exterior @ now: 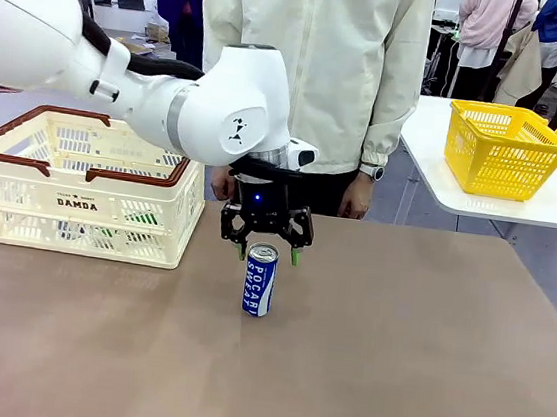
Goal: Place the drinks into the Shopping basket.
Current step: Pick up one drink and place it into the Shopping basket.
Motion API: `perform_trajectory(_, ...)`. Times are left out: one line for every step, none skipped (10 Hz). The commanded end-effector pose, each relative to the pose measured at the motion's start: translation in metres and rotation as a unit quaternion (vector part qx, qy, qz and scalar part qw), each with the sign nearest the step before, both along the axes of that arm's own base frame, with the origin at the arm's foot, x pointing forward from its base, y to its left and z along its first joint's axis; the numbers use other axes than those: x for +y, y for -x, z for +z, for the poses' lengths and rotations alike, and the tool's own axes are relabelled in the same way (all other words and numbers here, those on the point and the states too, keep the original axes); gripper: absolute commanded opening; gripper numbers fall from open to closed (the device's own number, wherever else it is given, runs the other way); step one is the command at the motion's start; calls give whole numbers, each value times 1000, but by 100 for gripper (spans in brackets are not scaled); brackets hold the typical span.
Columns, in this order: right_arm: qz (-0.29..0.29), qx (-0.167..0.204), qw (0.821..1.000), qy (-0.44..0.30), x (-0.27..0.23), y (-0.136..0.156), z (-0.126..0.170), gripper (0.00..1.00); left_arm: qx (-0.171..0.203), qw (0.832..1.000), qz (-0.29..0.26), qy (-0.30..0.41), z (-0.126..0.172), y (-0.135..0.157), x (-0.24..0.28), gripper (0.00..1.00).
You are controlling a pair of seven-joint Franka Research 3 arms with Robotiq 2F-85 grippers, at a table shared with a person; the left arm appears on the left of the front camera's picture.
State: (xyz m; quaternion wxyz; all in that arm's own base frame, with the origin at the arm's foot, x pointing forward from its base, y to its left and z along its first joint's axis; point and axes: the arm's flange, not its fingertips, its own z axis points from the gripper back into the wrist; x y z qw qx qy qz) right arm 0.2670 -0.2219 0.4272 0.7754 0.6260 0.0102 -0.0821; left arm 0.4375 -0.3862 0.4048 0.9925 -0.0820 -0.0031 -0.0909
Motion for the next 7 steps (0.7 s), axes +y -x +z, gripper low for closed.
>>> perform_trajectory(-1,5,1000,-1,0,2,3,100,19,999,13,-34,-5,-5,-5,100)
perform_trajectory(-1,5,1000,-1,0,2,3,100,26,999,16,-43,-10,-6,-4,100)
perform_trajectory(-1,5,1000,-1,0,2,3,100,32,998,18,-51,-15,-6,-3,100)
perform_trajectory(-1,5,1000,-1,0,2,3,100,38,998,17,-53,-19,-6,-2,100)
perform_trajectory(-1,5,1000,-1,0,2,3,100,44,998,14,-52,-22,-7,-1,100)
perform_trajectory(-1,5,1000,-1,0,2,3,100,46,997,14,-56,-25,-8,-1,100)
perform_trajectory(-1,5,1000,-1,0,2,3,100,37,997,15,-59,-25,-9,-1,70)
